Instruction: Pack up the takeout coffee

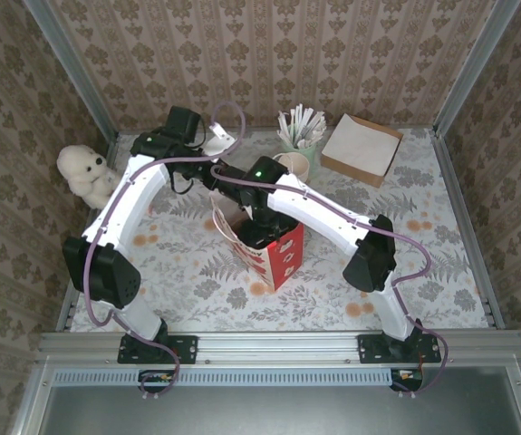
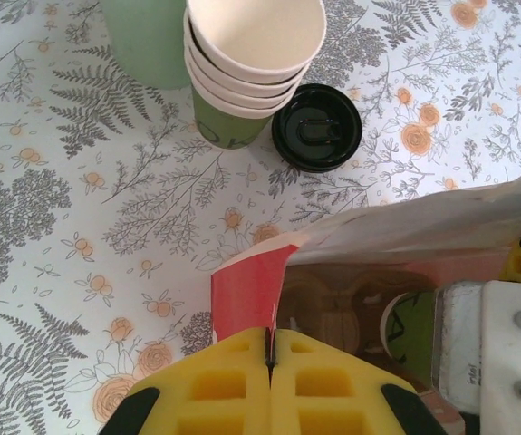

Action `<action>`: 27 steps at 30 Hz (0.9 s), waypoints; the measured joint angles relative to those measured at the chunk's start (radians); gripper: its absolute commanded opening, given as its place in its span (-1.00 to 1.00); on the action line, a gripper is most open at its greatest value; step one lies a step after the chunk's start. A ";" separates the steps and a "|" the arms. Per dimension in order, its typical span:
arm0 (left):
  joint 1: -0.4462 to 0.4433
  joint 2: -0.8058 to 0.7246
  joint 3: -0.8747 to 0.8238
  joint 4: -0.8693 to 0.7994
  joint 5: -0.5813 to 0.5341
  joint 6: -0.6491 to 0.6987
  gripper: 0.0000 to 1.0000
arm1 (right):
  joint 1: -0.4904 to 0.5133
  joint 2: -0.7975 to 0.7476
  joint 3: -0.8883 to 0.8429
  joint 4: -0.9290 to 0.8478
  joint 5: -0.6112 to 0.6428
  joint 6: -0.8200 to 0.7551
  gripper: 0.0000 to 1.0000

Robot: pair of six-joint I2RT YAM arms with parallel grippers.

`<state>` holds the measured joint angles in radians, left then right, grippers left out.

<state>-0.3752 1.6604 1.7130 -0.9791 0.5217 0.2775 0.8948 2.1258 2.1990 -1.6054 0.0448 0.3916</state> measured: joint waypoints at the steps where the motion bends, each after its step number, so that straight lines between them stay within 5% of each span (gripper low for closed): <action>1: 0.004 0.000 0.000 0.000 -0.003 -0.001 -1.00 | 0.000 -0.001 -0.014 0.000 0.000 0.000 0.29; 27: 0.003 0.000 0.000 0.029 0.032 -0.039 -1.00 | -0.018 -0.017 -0.063 0.000 -0.015 0.008 0.30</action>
<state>-0.3717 1.6604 1.7130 -0.9497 0.5541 0.2390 0.8764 2.1086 2.1365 -1.6051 0.0299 0.4000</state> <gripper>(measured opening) 0.047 0.811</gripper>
